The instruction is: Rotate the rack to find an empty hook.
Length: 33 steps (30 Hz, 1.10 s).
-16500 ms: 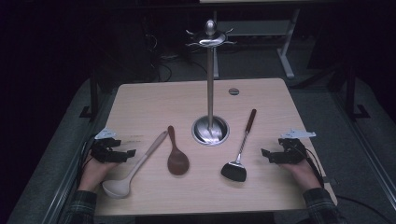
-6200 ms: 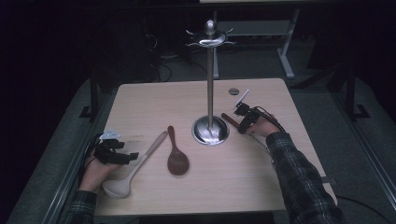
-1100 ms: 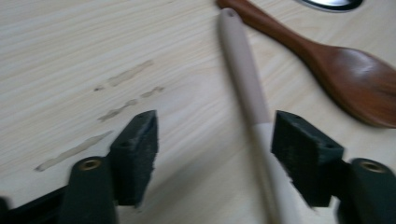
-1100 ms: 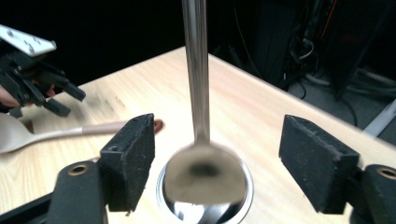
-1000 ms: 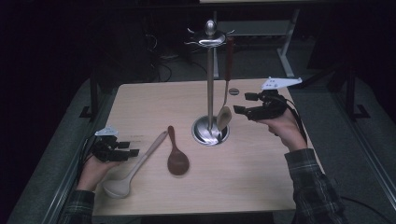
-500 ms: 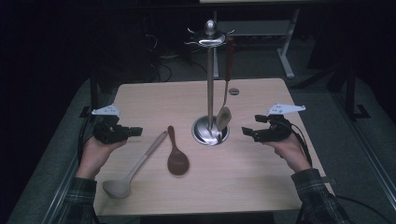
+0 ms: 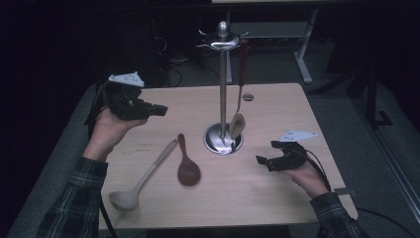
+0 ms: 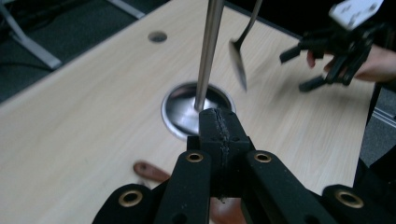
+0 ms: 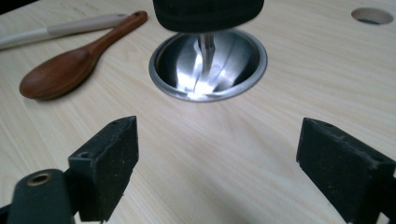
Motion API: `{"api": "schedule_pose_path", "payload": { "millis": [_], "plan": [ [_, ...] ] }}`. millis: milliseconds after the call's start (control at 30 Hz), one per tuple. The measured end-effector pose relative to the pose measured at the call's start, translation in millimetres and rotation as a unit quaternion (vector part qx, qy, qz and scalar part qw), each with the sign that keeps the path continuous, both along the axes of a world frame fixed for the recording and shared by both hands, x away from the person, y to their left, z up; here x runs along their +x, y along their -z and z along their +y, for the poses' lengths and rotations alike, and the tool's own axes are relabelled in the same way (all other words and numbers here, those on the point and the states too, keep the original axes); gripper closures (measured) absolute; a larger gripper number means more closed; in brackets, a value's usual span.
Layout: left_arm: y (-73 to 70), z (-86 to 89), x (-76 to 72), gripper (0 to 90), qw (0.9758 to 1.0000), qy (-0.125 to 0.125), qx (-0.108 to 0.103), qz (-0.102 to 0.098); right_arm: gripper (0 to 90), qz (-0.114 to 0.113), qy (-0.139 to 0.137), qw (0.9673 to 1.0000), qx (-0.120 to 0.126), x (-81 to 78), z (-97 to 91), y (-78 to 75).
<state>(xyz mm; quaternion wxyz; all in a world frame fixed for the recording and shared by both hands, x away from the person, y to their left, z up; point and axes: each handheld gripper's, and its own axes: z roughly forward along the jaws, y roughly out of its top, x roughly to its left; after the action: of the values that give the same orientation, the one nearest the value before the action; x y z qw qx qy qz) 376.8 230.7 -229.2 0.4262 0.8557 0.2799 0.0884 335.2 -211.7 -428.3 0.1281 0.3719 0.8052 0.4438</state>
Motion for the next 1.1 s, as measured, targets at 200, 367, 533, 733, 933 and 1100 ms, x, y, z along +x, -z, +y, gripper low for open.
{"api": "schedule_pose_path", "payload": {
  "millis": [200,367,533,733,933,1100],
  "plan": [
    [-36.9,-25.2,12.1,89.9,0.9994,0.029,-0.014,-0.016,11.8,0.007,0.000,0.9999,-0.010,-7.5,0.1,11.5],
    [-63.7,-46.3,21.2,90.0,0.9981,0.052,-0.018,-0.028,11.5,0.013,0.003,0.9999,-0.003,-10.3,-4.1,17.6],
    [-87.9,-66.2,27.5,89.9,0.9966,0.071,-0.019,-0.038,11.0,0.017,0.003,0.9998,-0.001,-11.6,-7.4,23.2],
    [-114.8,-87.4,34.8,89.9,0.9956,0.078,-0.007,-0.051,10.4,0.021,0.008,0.9997,-0.001,-11.3,-9.0,25.3],
    [-128.4,-99.1,40.8,89.9,0.9952,0.077,0.005,-0.061,10.3,0.020,0.011,0.9997,0.002,-11.6,-11.6,26.0],
    [-127.4,-100.5,49.9,89.9,0.9959,0.067,0.013,-0.060,10.3,0.020,0.015,0.9997,0.001,-12.1,-13.1,25.9]
  ]
}}
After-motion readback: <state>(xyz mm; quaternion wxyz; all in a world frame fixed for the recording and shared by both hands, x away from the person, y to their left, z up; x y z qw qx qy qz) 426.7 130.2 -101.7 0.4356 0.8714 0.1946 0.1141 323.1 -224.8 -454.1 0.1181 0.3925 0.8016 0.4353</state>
